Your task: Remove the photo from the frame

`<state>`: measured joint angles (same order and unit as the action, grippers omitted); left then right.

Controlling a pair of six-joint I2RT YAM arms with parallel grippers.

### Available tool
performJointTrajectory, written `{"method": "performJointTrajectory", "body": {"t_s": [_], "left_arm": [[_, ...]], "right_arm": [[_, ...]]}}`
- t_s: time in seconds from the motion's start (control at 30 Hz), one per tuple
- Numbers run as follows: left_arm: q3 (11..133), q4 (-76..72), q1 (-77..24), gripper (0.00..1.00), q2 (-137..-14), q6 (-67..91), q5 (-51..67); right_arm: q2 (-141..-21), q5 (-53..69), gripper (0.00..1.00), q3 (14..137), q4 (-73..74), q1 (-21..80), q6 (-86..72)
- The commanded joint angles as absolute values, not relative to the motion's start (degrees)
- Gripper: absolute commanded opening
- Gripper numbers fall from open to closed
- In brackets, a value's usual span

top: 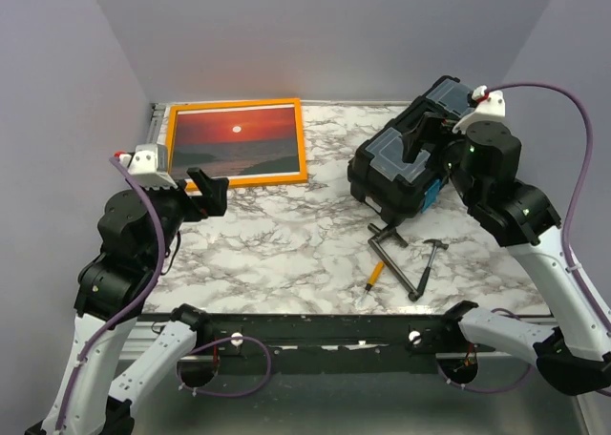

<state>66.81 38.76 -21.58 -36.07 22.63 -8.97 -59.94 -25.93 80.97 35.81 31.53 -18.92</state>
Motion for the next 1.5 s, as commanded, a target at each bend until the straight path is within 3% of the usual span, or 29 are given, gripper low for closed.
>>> {"method": "performJointTrajectory", "body": {"t_s": [0.0, 0.3, 0.5, 0.83, 1.03, 1.2, 1.47], "left_arm": [[66.62, 38.94, -21.29, 0.99, -35.81, 26.18, -8.13], [53.75, 32.22, -21.36, 0.99, -36.52, 37.26, -5.57], [51.99, 37.47, -19.37, 0.99, -44.07, 48.25, -8.10], [58.30, 47.11, -9.37, 0.99, -67.43, 68.90, -5.20], [64.06, 45.27, -7.77, 0.99, -80.02, 76.49, -9.32], [71.23, 44.61, -5.12, 0.98, -93.10, 82.26, -2.86], [78.55, 38.85, -4.39, 0.94, -104.02, 91.80, -2.43]], "right_arm": [[-59.53, -24.73, 1.00, 80.15, 35.62, 31.36, -20.72], [-59.23, -16.47, 1.00, 76.02, 32.09, 31.37, -21.38], [-59.56, -13.25, 1.00, 76.01, 33.85, 31.37, -21.53], [-54.52, -12.22, 1.00, 72.47, 31.81, 31.38, -22.00], [-53.71, -11.12, 1.00, 73.29, 32.01, 31.34, -21.83], [-52.07, -11.77, 1.00, 73.04, 32.15, 31.38, -21.75], [-50.65, -13.36, 1.00, 73.12, 33.13, 31.35, -21.44]]}}
